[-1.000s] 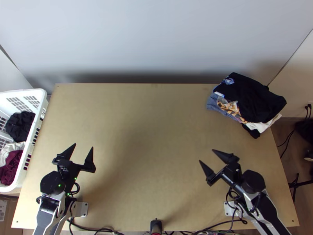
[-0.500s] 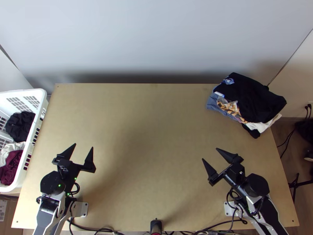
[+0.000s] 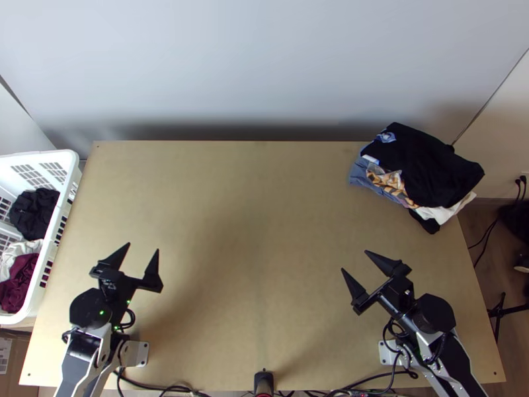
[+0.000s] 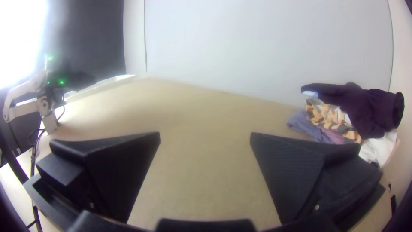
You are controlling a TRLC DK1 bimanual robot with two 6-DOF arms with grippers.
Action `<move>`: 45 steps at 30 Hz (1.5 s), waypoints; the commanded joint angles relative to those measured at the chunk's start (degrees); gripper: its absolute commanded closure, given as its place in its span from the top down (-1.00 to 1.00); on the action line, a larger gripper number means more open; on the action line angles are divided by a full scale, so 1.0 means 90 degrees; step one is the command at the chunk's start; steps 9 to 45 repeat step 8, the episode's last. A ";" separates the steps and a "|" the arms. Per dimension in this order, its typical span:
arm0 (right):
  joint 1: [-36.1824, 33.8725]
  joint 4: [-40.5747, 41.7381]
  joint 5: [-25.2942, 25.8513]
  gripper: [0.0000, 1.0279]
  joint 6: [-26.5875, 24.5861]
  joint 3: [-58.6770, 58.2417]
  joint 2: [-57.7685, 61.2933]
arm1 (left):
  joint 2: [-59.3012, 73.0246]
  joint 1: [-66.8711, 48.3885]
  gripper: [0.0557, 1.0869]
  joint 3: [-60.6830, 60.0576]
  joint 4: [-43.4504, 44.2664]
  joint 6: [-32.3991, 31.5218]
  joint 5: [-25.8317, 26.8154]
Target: Fold the t-shirt
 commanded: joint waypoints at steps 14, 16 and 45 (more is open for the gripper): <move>0.0005 0.0006 -0.0006 0.90 -0.0001 0.0002 -0.0001 | -0.0137 -0.0504 0.91 -0.0001 -0.0025 -0.0066 0.0057; 0.0005 0.0006 -0.0006 0.90 -0.0001 0.0002 -0.0001 | -0.0137 -0.0504 0.91 -0.0001 -0.0025 -0.0066 0.0057; 0.0005 0.0006 -0.0006 0.90 -0.0001 0.0002 -0.0001 | -0.0137 -0.0504 0.91 -0.0001 -0.0025 -0.0066 0.0057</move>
